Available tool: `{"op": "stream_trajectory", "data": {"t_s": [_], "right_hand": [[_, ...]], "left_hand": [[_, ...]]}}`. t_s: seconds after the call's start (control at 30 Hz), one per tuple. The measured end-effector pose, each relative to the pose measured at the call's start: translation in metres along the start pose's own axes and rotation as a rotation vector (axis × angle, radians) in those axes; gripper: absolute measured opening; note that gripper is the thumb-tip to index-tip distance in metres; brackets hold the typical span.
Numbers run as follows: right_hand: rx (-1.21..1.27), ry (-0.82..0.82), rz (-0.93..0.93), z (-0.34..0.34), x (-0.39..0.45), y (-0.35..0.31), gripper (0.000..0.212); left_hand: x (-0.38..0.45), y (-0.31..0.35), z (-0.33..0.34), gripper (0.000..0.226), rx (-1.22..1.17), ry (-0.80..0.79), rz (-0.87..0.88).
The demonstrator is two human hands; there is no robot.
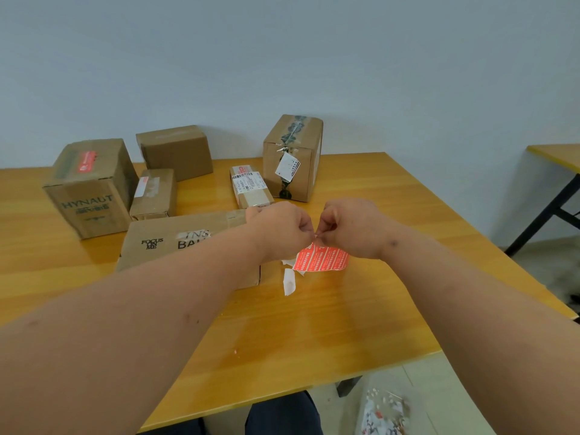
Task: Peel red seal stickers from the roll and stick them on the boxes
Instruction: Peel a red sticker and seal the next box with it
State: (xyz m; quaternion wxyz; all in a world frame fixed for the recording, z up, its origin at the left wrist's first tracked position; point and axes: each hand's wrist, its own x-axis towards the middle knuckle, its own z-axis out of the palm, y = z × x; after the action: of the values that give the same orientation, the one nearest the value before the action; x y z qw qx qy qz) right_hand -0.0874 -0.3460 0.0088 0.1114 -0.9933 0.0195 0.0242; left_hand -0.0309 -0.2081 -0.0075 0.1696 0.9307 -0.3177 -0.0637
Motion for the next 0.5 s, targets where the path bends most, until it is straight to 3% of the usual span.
{"op": "stream_trajectory", "data": {"t_s": [0.3,0.5], "right_hand": [[0.037,0.014,-0.009,0.0005,-0.0008,0.0006,0.024],[0.051,-0.040,0.010,-0.0015,-0.0012,0.0041,0.017]], "left_hand": [[0.0005,-0.0045,-0.0004,0.018,-0.120,-0.028,0.004],[0.0024,-0.0019,-0.0015,0.019,-0.018,-0.061,0.032]]}}
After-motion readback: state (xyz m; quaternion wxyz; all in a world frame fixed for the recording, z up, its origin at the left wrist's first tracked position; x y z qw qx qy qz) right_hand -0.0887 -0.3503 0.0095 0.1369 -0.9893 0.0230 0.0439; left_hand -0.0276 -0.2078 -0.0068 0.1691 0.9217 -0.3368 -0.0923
